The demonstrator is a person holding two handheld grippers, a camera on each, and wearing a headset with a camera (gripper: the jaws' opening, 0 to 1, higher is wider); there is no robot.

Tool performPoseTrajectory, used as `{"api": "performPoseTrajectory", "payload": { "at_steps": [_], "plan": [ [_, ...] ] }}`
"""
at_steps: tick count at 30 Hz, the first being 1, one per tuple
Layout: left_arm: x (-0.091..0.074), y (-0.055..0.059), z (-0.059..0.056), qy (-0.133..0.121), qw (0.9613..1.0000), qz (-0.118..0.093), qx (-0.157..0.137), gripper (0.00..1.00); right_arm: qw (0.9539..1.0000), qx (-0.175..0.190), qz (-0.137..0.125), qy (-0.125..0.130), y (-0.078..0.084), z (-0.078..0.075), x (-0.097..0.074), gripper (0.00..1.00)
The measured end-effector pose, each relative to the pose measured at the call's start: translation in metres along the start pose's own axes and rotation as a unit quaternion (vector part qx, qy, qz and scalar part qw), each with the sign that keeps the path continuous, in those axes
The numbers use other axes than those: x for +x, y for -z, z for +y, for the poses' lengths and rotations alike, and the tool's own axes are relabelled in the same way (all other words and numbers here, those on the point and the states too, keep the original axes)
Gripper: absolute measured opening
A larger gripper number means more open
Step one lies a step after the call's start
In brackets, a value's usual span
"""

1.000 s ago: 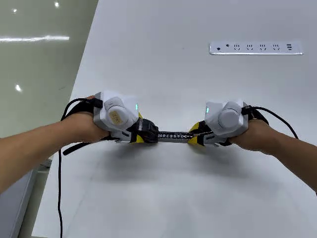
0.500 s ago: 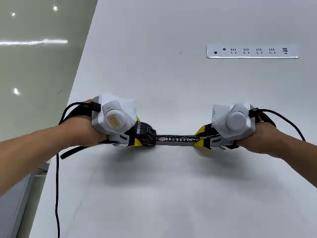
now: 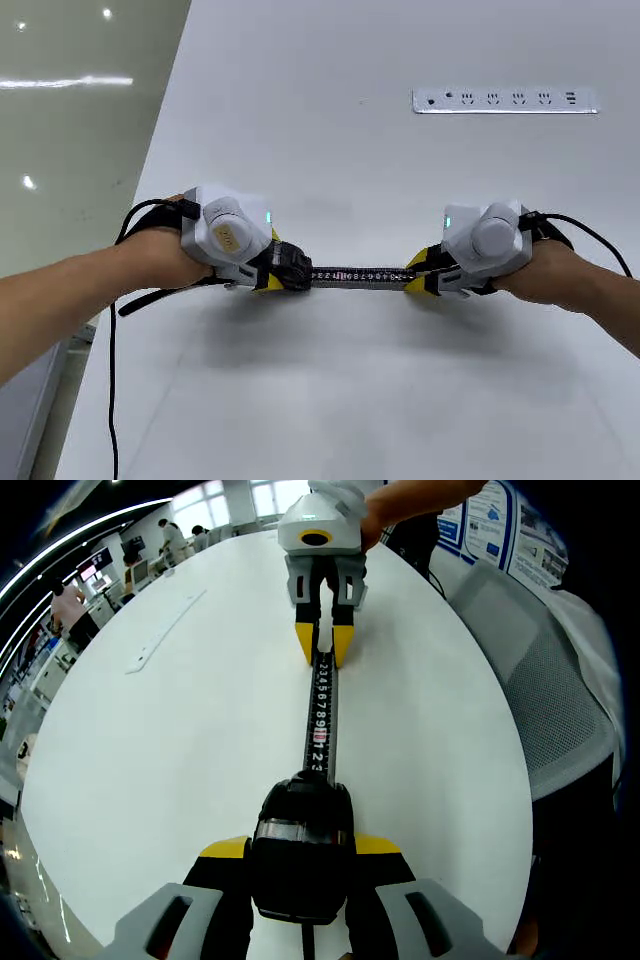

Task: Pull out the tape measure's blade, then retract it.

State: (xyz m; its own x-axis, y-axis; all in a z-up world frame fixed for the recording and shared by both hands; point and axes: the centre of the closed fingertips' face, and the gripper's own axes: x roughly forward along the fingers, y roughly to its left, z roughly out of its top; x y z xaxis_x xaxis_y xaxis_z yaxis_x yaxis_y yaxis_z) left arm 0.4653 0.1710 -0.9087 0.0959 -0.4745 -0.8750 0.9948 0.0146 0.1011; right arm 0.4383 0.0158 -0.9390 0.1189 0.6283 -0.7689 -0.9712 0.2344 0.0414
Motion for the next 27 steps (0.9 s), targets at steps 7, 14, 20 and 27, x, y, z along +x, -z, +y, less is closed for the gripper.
{"api": "performPoseTrajectory", "payload": {
  "at_steps": [7, 14, 20, 27],
  "plan": [
    [-0.001, -0.001, 0.0, 0.0, 1.0, 0.001, 0.0, 0.33, 1.0, 0.004, 0.003, 0.004, 0.006, -0.002, -0.006, 0.11],
    [-0.001, -0.001, -0.001, 0.001, 1.0, 0.002, 0.001, 0.33, 0.9999, 0.007, 0.006, 0.005, 0.014, -0.001, -0.014, 0.11],
    [-0.001, -0.001, -0.001, 0.001, 1.0, 0.002, 0.001, 0.33, 0.9999, 0.012, 0.009, 0.008, 0.019, 0.0, -0.022, 0.11],
    [-0.001, -0.001, -0.001, 0.001, 1.0, 0.003, 0.0, 0.33, 0.9998, 0.016, 0.011, 0.01, 0.025, -0.001, -0.028, 0.11]
  ]
}}
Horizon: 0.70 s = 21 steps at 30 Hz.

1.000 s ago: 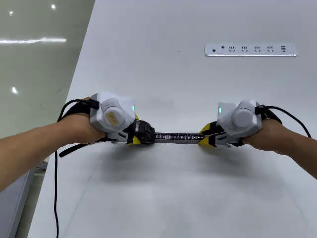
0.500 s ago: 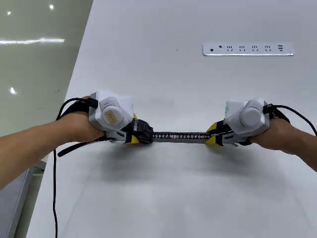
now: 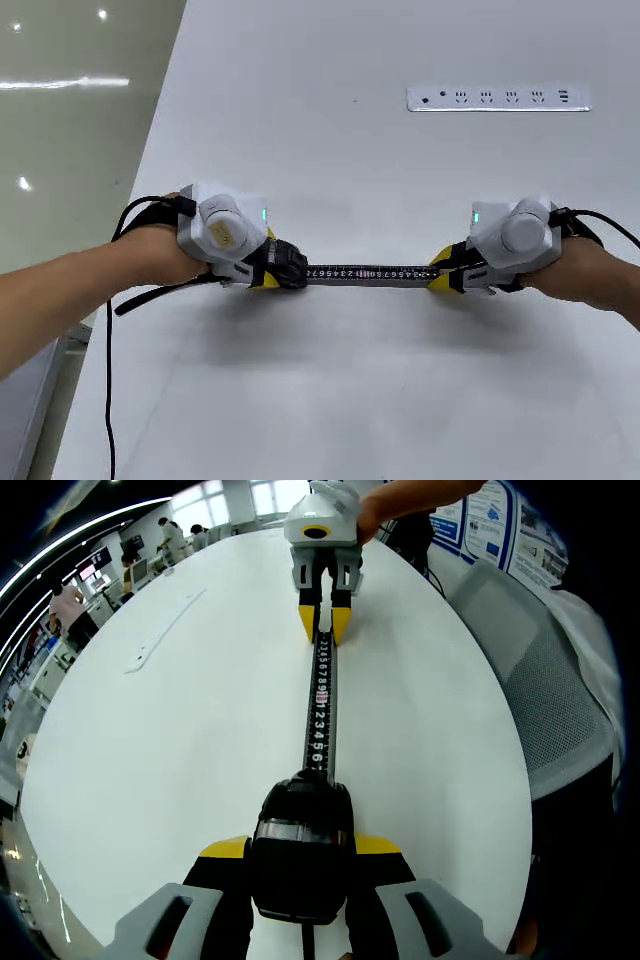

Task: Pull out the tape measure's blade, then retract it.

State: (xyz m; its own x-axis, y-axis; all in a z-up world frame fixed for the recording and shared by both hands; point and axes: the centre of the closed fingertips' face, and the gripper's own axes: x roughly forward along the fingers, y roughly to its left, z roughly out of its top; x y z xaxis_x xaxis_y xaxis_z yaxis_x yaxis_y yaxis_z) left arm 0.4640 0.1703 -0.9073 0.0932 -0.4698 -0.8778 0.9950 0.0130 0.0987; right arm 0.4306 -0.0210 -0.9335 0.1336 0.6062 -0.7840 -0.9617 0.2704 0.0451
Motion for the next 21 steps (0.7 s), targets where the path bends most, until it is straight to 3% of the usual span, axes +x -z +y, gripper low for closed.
{"api": "performPoseTrajectory", "payload": {
  "at_steps": [21],
  "plan": [
    [0.0, 0.0, -0.001, 0.001, 1.0, 0.001, -0.001, 0.33, 0.9999, 0.01, 0.008, 0.007, 0.019, -0.007, -0.013, 0.11]
  ]
}}
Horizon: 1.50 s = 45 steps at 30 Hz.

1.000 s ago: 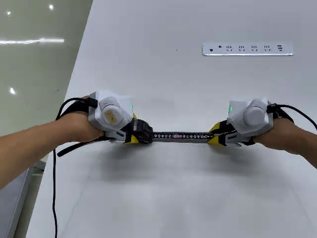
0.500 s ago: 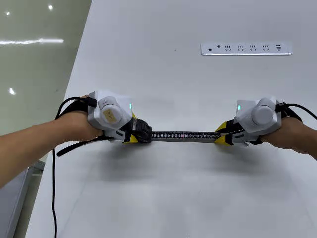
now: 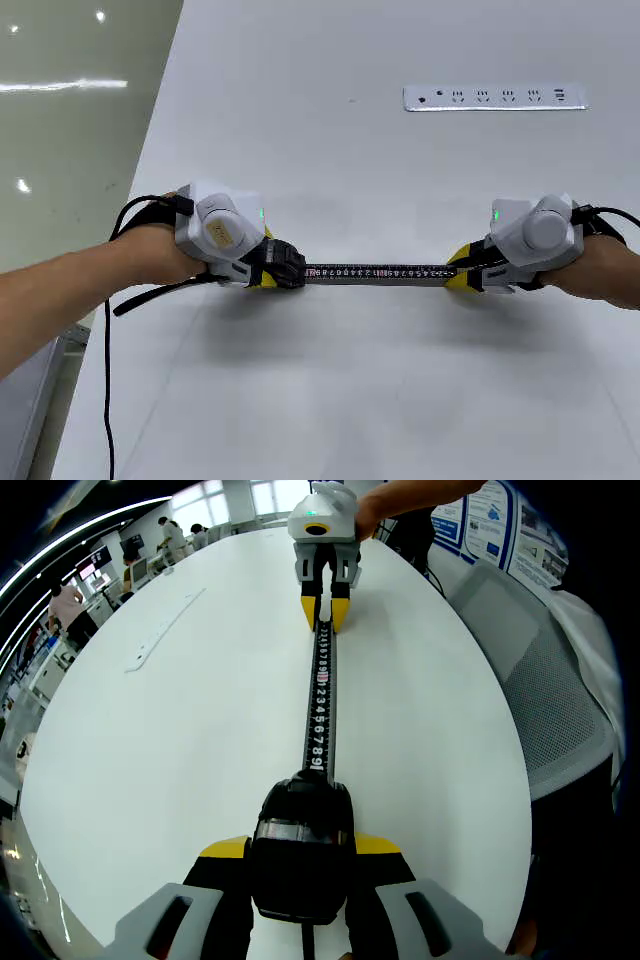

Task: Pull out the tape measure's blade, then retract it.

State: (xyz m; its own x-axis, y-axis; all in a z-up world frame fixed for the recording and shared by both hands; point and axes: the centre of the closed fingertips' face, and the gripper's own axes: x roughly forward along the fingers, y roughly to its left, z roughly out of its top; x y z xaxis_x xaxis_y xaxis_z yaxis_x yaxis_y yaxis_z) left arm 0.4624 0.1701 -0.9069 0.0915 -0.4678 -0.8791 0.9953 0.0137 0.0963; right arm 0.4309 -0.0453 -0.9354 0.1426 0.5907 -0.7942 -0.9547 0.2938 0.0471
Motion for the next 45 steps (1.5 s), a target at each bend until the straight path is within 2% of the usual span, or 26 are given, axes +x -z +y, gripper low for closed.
{"api": "performPoseTrajectory", "payload": {
  "at_steps": [24, 45],
  "plan": [
    [0.0, 0.002, 0.001, 0.0, 1.0, 0.002, 0.002, 0.32, 0.9999, 0.003, 0.01, 0.008, 0.019, -0.006, -0.017, 0.11],
    [0.002, 0.003, 0.003, -0.006, 1.0, -0.002, 0.0, 0.33, 0.9993, -0.016, 0.03, 0.017, 0.019, -0.008, -0.016, 0.13]
  ]
}}
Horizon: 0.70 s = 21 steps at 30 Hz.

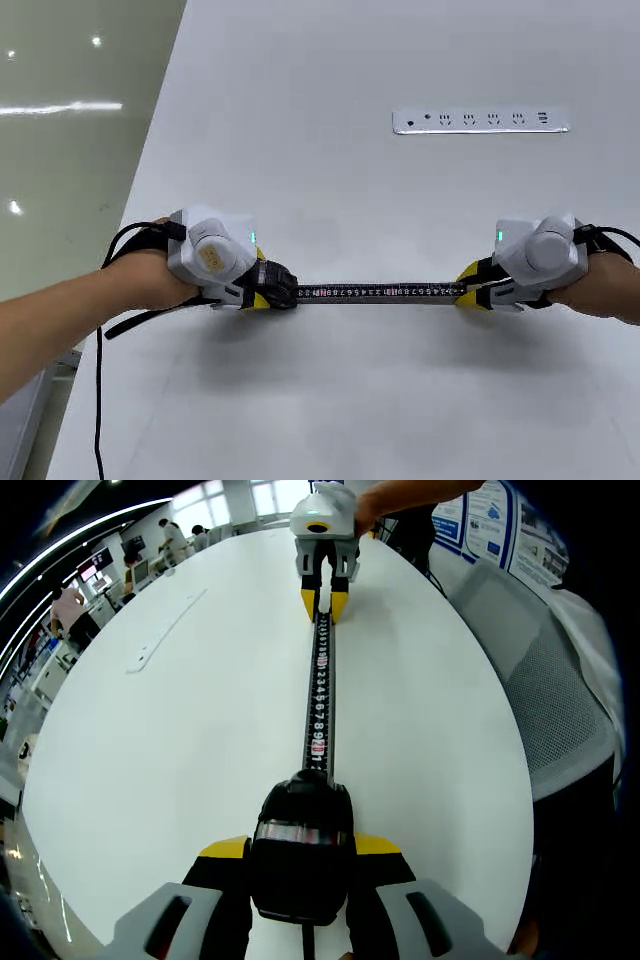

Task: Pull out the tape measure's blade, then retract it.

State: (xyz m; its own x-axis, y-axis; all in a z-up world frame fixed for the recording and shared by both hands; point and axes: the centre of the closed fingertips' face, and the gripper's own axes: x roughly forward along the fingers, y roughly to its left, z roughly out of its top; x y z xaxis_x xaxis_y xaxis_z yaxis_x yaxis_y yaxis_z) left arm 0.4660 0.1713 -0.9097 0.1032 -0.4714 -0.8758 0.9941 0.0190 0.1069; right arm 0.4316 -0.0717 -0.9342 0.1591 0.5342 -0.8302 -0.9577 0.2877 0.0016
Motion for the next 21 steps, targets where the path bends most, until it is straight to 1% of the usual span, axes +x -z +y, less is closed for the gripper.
{"api": "performPoseTrajectory", "payload": {
  "at_steps": [10, 15, 21],
  "plan": [
    [0.0011, 0.0004, 0.0003, 0.0, 1.0, 0.0, 0.0, 0.34, 1.0, -0.002, 0.004, 0.003, 0.0, 0.0009, 0.0003, 0.15],
    [0.002, 0.0005, 0.0007, -0.006, 0.9999, -0.007, -0.007, 0.35, 0.9999, 0.0, 0.008, 0.009, 0.0014, 0.001, 0.0009, 0.15],
    [0.0022, 0.0008, 0.0009, -0.011, 0.9999, -0.008, -0.01, 0.36, 0.9999, 0.002, 0.01, 0.013, 0.0027, 0.0001, 0.0016, 0.16]
  ]
}}
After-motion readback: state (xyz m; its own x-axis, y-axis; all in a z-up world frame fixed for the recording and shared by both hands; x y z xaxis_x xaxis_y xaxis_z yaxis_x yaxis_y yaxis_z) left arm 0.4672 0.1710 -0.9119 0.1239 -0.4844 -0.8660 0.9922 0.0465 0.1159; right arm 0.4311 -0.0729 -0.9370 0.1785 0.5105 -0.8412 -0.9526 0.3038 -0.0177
